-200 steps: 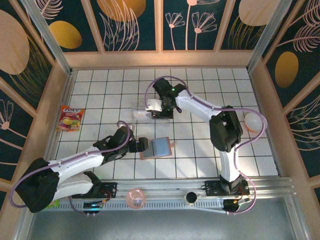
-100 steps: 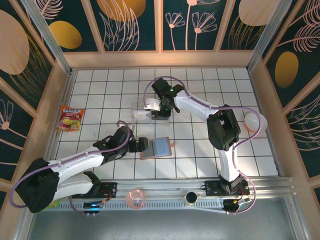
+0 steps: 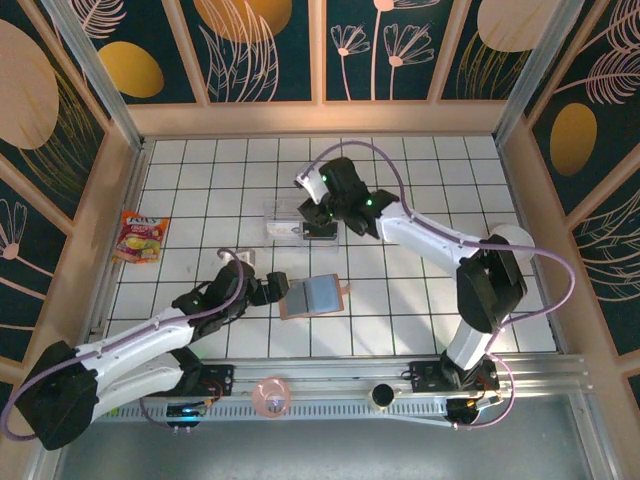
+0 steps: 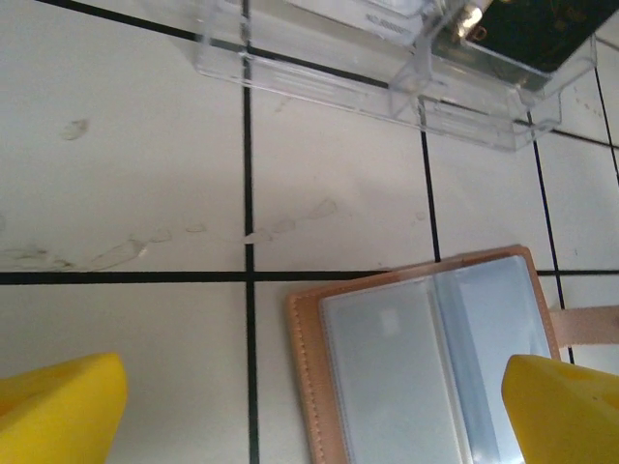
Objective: Take the credit cards out of the card holder
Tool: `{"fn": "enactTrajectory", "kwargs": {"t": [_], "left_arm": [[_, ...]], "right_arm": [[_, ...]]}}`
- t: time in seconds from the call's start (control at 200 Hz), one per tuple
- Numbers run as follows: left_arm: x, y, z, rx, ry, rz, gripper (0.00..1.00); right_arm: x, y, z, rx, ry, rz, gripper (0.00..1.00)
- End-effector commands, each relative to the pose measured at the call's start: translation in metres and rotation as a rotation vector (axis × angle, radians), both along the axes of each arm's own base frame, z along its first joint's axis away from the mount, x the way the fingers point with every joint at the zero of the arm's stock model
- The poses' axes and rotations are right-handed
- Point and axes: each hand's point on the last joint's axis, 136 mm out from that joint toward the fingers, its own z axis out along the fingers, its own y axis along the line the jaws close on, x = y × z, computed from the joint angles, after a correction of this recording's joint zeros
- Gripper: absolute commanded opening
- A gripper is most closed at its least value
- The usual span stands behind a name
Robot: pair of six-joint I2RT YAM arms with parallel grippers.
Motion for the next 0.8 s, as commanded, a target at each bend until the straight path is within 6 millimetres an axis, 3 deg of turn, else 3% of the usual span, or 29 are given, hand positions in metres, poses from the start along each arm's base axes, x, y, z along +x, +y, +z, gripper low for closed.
{"fn": "enactTrajectory", "kwargs": {"t": [0.0, 0.155, 0.305, 0.465, 0.796], "left_arm": [[-0.001, 0.014, -0.003, -0.011, -0.01, 0.073, 0.99], [-0.006, 0.019, -0.001, -0.044, -0.033, 0.08, 0.99], [-0.01, 0.019, 0.0, -0.062, -0.045, 0.065, 0.99], [-0.014, 0.019, 0.0, -0.083, -0.049, 0.056, 0.98], [-0.017, 0.019, 0.0, -0.097, -0.048, 0.05, 0.92]], "right_arm": [[-0.039, 0.011, -0.028, 0.118, 0.165, -0.122, 0.35], [-0.116, 0.02, -0.073, 0.034, 0.255, -0.081, 0.35], [-0.162, 0.035, -0.098, -0.004, 0.304, -0.022, 0.35], [-0.176, 0.046, -0.122, -0.11, 0.293, -0.006, 0.35], [-0.178, 0.049, -0.141, -0.179, 0.288, -0.009, 0.37]]}}
